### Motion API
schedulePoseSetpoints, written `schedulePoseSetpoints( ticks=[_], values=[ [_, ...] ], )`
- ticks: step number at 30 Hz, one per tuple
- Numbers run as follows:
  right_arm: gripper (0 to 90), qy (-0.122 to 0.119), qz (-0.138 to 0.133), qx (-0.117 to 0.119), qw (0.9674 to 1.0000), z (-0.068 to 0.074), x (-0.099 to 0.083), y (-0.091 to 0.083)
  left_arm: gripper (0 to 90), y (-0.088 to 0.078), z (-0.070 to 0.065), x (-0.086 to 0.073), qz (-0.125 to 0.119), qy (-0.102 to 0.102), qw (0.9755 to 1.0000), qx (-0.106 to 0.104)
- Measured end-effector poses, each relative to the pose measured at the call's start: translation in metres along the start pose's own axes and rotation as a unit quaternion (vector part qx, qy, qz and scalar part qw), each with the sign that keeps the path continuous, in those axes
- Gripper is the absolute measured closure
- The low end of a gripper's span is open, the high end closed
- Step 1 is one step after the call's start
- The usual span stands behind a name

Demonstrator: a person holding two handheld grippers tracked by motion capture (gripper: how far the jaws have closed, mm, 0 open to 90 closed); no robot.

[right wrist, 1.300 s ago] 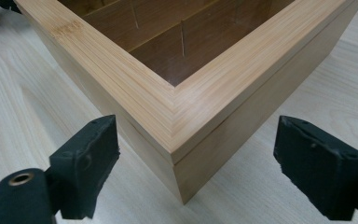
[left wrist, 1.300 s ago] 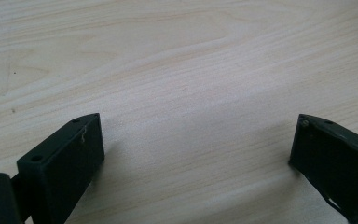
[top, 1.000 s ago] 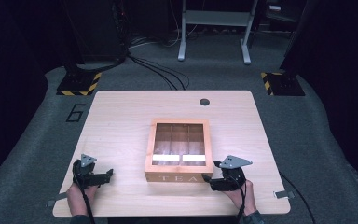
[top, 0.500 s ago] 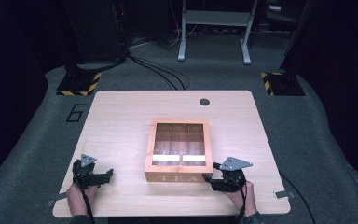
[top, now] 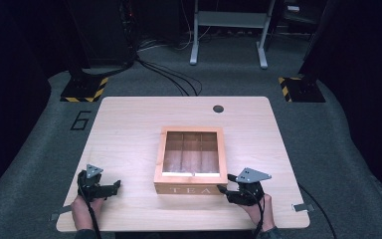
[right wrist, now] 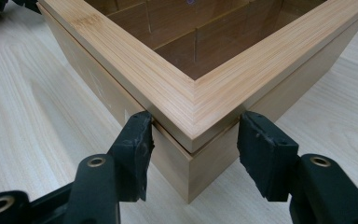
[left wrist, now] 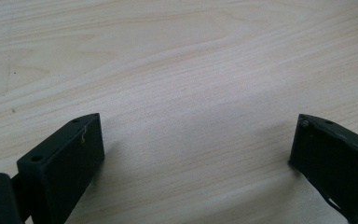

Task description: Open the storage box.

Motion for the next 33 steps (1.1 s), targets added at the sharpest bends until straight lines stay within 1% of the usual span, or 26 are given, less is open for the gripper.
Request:
schedulePoseSetpoints(
  ticks=[3,6,8,12,13,14,15,16,18,19,21,22,25,28,29,32,33],
  values=[
    [46.2,0.002,-0.004,0.0,1.0,0.0,0.0,0.0,2.6,0.0,0.0,0.0,0.0,0.0,1.0,0.0],
    [46.6,-0.003,-0.009,-0.001,1.0,0.0,0.001,-0.001,2.6,0.0,0.0,0.0,0.0,0.0,1.0,0.0],
    [47.2,0.0,-0.014,-0.002,0.9999,0.0,0.002,-0.002,2.6,0.0,0.0,0.0,0.0,0.0,1.0,0.0],
    [48.3,-0.002,-0.028,-0.004,0.9996,-0.001,0.006,-0.005,2.6,0.0,0.0,0.0,0.0,0.0,1.0,0.0],
    [48.3,-0.002,-0.028,-0.006,0.9996,-0.002,0.006,-0.006,2.6,0.0,0.0,0.0,0.0,0.0,1.0,0.0],
    [50.0,-0.007,-0.036,-0.016,0.9992,-0.002,0.009,-0.007,2.6,0.0,0.0,0.0,0.0,0.0,1.0,0.0],
    [50.0,-0.007,-0.036,-0.016,0.9992,-0.002,0.009,-0.007,2.6,0.0,0.0,0.0,0.0,0.0,1.0,0.0],
    [50.2,-0.015,-0.037,-0.03,0.9988,-0.003,0.011,-0.007,2.6,0.0,0.0,0.0,0.0,0.0,1.0,0.0],
    [50.1,-0.016,-0.039,-0.031,0.9986,-0.003,0.012,-0.007,2.6,0.0,0.0,0.0,0.0,0.0,1.0,0.0],
    [48.5,-0.017,-0.043,-0.038,0.9982,-0.004,0.014,-0.007,2.6,0.0,0.0,0.0,0.0,0.0,1.0,0.0],
    [47.2,-0.018,-0.044,-0.041,0.998,-0.005,0.015,-0.007,2.6,0.0,0.0,0.0,0.0,0.0,1.0,0.0],
    [43.8,-0.015,-0.044,-0.045,0.9979,-0.006,0.016,-0.007,2.6,0.0,0.0,0.0,0.0,0.0,1.0,0.0],
    [40.0,-0.016,-0.049,-0.051,0.9973,-0.009,0.02,-0.008,2.6,0.0,0.0,0.0,0.0,0.0,1.0,0.0],
    [36.8,-0.022,-0.053,-0.065,0.9962,-0.01,0.024,-0.011,2.6,0.0,0.0,0.0,0.0,0.0,1.0,0.0],
    [35.8,-0.028,-0.058,-0.069,0.9956,-0.011,0.027,-0.013,2.6,0.0,0.0,0.0,0.0,0.0,1.0,0.0],
    [35.4,-0.028,-0.065,-0.074,0.9947,-0.012,0.031,-0.015,2.6,0.0,0.0,0.0,0.0,0.0,1.0,0.0],
    [35.2,-0.036,-0.065,-0.072,0.9946,-0.012,0.032,-0.016,2.6,0.0,0.0,0.0,0.0,0.0,1.0,0.0]
  ],
)
Point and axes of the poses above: each handheld gripper's, and its own axes: y roughly forward along the jaws, x roughly out of its top, z roughly to its left, the point moved 7 cm from there along y, roughly forward along the jaws, and after that the axes turned 9 degrees about z, right-handed, at the moved point
